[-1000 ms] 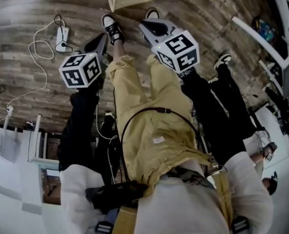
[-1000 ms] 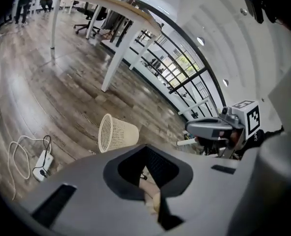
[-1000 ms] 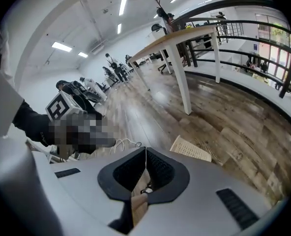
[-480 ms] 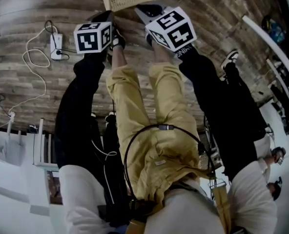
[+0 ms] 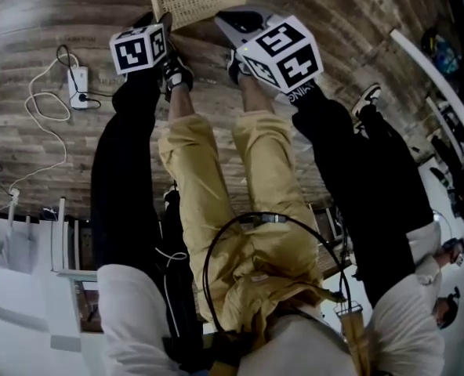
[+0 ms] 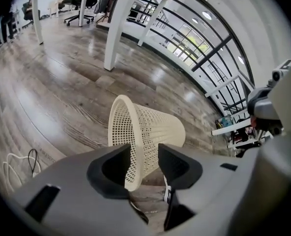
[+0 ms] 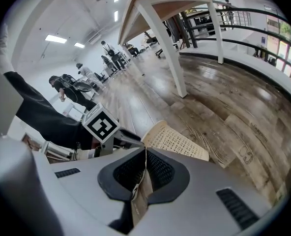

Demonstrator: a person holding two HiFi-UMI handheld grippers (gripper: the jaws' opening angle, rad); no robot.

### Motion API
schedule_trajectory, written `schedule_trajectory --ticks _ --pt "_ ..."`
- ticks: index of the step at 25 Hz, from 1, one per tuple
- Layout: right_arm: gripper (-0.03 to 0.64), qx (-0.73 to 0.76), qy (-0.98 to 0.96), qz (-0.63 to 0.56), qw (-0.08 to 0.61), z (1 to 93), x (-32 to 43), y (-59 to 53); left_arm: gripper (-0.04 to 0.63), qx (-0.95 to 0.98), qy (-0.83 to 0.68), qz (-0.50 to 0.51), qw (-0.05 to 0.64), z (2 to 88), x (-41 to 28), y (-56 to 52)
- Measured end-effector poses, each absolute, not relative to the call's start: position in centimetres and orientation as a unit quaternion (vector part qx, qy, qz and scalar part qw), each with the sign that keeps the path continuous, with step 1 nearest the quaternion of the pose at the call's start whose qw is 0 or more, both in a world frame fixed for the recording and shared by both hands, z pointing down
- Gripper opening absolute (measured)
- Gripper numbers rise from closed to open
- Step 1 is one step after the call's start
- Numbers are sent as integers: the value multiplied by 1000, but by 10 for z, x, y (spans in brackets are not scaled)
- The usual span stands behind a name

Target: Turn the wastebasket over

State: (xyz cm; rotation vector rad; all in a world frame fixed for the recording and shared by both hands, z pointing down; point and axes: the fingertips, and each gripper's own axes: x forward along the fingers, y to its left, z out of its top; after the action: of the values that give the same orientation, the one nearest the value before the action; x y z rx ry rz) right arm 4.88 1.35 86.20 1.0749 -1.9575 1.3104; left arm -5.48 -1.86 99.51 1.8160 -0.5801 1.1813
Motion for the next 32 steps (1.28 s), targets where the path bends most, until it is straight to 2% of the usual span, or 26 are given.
schedule_trajectory --ticks 3,4,5,10,13,20,23,26,32 --pt "23 398 -724 491 276 867 52 20 143 716 -236 467 462 1012 -55 -13" --pt "23 397 -724 491 277 868 52 22 69 713 -236 464 470 1015 -55 -12" --pt "23 395 -725 491 278 867 52 24 50 710 -234 464 475 1016 -55 -11" --pt "23 392 -731 486 276 852 47 21 48 724 -232 470 448 992 -46 -27" --pt "23 389 -736 482 274 839 42 18 48 746 -227 502 374 969 -46 -44" --pt "23 391 -746 470 263 824 30 10 48 769 -232 582 125 937 -60 -93" --pt "23 395 -743 472 262 830 30 12 48 763 -192 613 70 950 -63 -84" --pt "23 394 -740 476 266 835 28 22 48 764 -135 629 56 964 -63 -47" --pt "23 386 -733 486 278 841 26 49 52 728 -12 678 101 999 -82 46"
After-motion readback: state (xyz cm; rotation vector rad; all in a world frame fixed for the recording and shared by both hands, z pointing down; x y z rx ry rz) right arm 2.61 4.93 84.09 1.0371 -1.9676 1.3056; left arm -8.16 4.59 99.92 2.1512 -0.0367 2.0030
